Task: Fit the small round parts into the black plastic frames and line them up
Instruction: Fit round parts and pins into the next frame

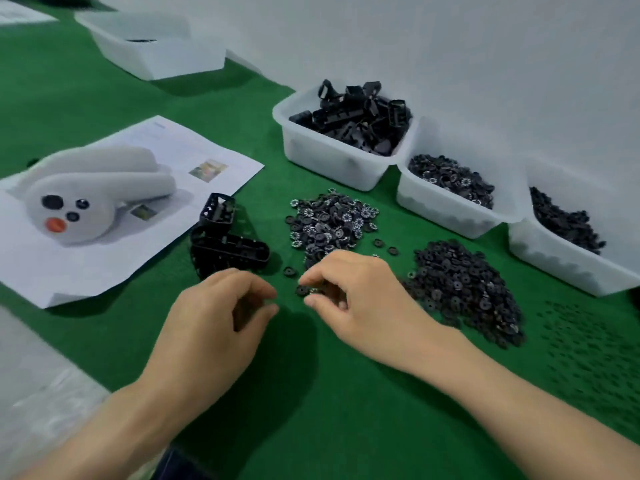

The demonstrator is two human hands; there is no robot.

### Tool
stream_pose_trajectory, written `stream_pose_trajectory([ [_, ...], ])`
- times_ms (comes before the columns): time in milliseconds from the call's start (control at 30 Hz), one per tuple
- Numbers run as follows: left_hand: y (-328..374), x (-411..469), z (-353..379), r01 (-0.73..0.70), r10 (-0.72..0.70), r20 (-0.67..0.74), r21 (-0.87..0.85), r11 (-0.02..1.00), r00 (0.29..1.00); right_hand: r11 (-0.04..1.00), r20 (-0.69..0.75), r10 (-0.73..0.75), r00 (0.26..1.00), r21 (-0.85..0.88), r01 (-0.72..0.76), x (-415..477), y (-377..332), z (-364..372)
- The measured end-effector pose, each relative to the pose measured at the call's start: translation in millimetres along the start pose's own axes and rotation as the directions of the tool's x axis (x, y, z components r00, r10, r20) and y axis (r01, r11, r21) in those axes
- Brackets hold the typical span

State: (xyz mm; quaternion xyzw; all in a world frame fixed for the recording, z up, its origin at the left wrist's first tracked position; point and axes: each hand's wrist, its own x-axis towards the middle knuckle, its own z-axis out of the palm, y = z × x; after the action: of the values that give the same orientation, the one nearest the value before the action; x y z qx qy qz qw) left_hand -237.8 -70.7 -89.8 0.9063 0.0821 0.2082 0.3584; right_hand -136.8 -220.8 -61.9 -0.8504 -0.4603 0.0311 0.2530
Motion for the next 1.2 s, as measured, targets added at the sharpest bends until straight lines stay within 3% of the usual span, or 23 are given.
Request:
stream_pose_trajectory([
  [133, -24.2, 10.3, -23.4, 0.092, -0.09, -0.149, 0.002, 0.996, 0.985, 1.0, -0.074, -0.004, 0.997, -0.007, 0.003, 47.8, -19.7, 26.3],
  [300, -36.2, 12.2, -31.9, 0.14, -0.148, -0.154, -0.061, 0.988, 0.977, 0.994, -0.002, 0.024, 1.0, -0.105, -0.024, 75.9, -21.3, 41.4],
  [533, -25.0, 5.0, -32.8, 0.01, -0.023, -0.211, -0.059, 0.998, 0.977, 0.997, -0.055, -0.073, 0.996, -0.009, 0.073, 15.0, -8.9, 12.5],
  [600, -20.9, 4.7, -30.3, -0.032, 0.017, -0.162, -0.088, 0.996, 0.987, 0.997, -0.039, -0.075, 0.996, -0.021, 0.074, -17.0, -0.2, 6.2],
  [700, -14.1, 7.4, -18.1, -0.103, 0.116, 0.107, -0.122, 0.987, 0.988, 0.995, -0.028, -0.055, 0.998, -0.085, 0.053, -49.3, 12.5, 2.2],
  [767, -9.9, 9.7, -6.6, -0.133, 0.171, 0.29, -0.147, 0.98, 0.941, 0.997, -0.105, 0.038, 0.994, -0.069, -0.045, -61.1, 18.0, 1.8],
  [833, -7.0, 12.2, 4.3, -0.168, 0.215, 0.387, -0.153, 0.974, 0.896, 0.982, -0.219, 0.187, 0.958, 0.036, -0.183, -70.1, 18.6, 2.3],
  [900, -4.8, 15.2, 12.0, -0.201, 0.242, 0.426, -0.142, 0.969, 0.871, 0.944, -0.244, 0.321, 0.915, 0.16, -0.288, -76.7, 17.6, 4.3],
  [967, -2.4, 16.5, 16.5, -0.219, 0.247, 0.432, -0.115, 0.969, 0.867, 0.922, -0.204, 0.364, 0.909, 0.215, -0.321, -77.4, 15.2, 6.5],
  [1200, 9.3, -2.0, 20.7, -0.288, 0.272, 0.386, -0.017, 0.957, 0.881, 0.954, -0.058, 0.227, 0.972, 0.214, -0.21, -57.5, 8.1, 4.7],
])
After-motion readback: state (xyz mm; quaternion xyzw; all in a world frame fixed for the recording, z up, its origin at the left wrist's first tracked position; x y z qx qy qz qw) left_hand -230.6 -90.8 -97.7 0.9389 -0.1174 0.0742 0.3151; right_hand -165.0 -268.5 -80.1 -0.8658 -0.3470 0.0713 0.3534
